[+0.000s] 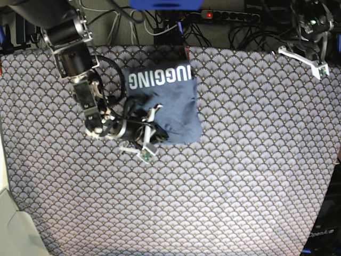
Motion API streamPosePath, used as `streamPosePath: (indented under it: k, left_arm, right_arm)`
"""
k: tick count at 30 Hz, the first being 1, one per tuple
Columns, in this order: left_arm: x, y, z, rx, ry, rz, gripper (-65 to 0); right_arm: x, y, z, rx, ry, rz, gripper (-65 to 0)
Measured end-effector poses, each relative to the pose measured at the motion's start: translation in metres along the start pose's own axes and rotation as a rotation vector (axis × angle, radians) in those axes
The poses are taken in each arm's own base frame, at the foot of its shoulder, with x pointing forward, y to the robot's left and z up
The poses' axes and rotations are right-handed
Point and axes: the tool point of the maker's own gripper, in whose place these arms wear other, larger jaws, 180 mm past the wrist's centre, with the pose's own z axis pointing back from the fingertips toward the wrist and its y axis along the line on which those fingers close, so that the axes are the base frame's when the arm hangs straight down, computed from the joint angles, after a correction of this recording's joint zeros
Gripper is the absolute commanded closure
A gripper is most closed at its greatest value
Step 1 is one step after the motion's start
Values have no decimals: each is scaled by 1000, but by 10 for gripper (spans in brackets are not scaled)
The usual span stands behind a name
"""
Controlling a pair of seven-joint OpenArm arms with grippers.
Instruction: Fold the T-shirt properly
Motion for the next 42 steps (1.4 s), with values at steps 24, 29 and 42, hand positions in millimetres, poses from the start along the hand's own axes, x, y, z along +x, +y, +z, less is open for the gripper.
streamPosePath:
  k: [24,29,42]
  left_arm:
    - [1,7,2,9,5,-68,-2]
    - [-10,-10,4,-51,-27,-200,-2]
    - [-87,-37,15,-185,70,-320,-2]
  right_arm:
    - [5,9,163,-381,4,102,0]
    - [-66,19,196,-423,152,-13,0]
    - [-187,87,289,-459,340,-225,0]
